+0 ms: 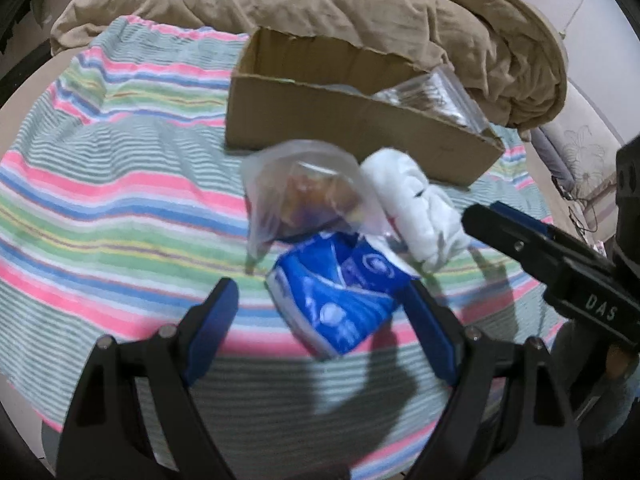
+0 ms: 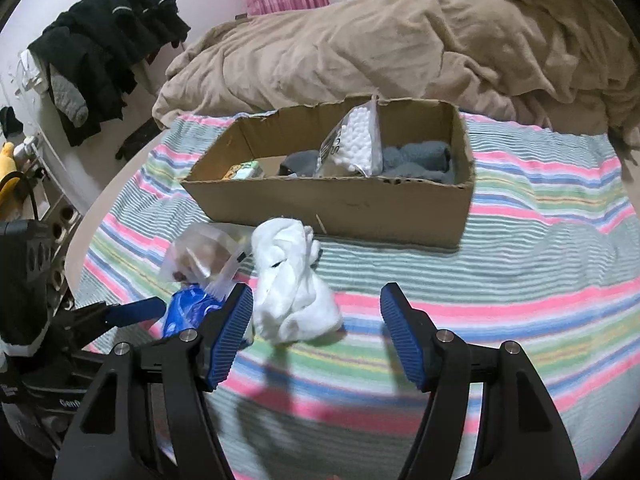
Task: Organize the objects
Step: 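Grasp the blue wipe pack with the left tool while the right grasps white socks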
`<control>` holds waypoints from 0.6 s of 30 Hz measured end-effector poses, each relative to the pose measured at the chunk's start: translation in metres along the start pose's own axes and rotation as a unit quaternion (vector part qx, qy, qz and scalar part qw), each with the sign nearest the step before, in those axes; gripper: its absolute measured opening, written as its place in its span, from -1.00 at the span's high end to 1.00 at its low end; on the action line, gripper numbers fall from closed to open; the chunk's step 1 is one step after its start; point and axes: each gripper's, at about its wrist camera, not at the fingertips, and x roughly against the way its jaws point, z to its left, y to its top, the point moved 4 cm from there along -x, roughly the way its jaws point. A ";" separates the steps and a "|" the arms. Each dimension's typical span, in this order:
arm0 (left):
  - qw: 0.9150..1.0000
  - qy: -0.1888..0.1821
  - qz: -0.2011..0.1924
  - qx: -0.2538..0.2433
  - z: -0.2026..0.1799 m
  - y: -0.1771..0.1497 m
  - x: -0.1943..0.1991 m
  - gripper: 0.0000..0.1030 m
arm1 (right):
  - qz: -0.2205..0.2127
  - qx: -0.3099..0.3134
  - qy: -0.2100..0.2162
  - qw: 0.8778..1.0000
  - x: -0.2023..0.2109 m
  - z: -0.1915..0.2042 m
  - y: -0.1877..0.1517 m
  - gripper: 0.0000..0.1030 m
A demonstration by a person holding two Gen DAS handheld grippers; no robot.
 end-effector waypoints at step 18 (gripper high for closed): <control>0.997 -0.002 -0.023 -0.068 -0.026 -0.013 -0.004 0.23 | 0.043 0.005 0.059 0.997 -0.044 0.010 -0.006 0.26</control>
